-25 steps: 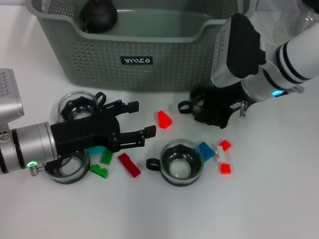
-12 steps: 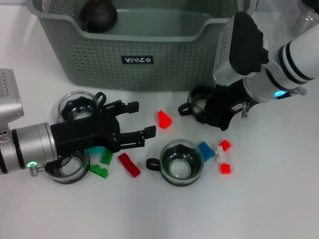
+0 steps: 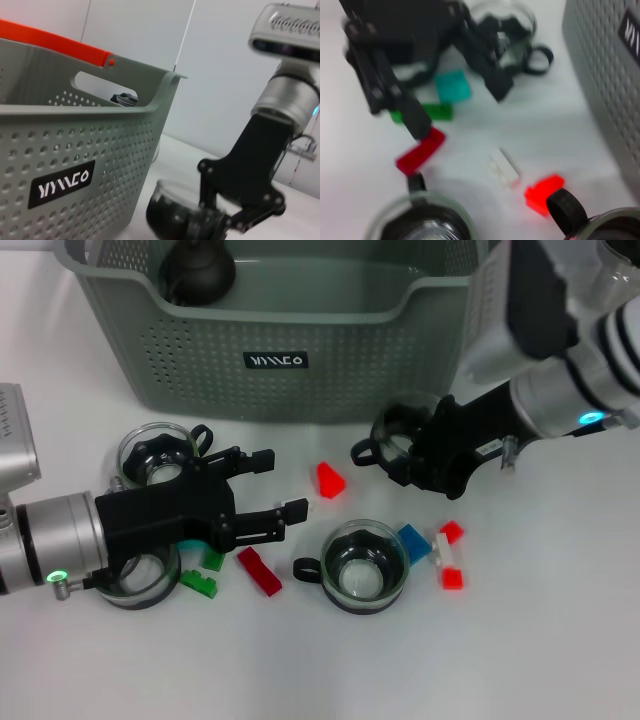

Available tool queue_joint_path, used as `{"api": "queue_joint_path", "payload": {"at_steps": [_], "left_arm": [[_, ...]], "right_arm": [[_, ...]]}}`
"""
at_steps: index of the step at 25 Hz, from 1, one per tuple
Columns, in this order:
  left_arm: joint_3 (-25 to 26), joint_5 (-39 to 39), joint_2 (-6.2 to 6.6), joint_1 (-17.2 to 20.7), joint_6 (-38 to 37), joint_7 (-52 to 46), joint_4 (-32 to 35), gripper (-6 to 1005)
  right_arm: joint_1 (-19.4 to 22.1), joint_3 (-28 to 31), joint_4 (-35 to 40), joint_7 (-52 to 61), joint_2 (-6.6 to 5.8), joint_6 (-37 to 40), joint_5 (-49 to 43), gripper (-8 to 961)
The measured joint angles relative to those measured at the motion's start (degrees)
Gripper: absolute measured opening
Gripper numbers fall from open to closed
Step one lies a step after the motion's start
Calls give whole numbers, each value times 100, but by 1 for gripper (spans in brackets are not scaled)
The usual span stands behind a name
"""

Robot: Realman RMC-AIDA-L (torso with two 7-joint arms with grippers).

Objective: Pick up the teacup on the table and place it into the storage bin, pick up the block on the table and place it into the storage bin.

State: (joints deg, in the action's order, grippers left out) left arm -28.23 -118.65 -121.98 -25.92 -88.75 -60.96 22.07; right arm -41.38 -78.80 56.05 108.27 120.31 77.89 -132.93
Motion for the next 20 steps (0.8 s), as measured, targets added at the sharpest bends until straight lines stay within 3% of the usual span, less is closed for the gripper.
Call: {"api": "queue_joint_path", "payload": {"at_steps": [6, 12, 17, 20], "left_arm": [[14, 0, 8, 93, -88, 4, 42, 861], [8, -10, 15, 103, -99, 10, 43, 861], [1, -10, 16, 87, -99, 10, 43, 861], [-3, -10, 17, 63, -99, 12, 43, 862]], "right_arm": [[185, 717, 720, 26, 1, 1040, 528, 90], [145, 1837, 1174, 76, -31, 2236, 1472, 99], [-155, 2804, 1041, 314, -253, 2981, 2792, 106], [-367, 3061, 924, 581, -409, 2733, 3164, 111]]}}
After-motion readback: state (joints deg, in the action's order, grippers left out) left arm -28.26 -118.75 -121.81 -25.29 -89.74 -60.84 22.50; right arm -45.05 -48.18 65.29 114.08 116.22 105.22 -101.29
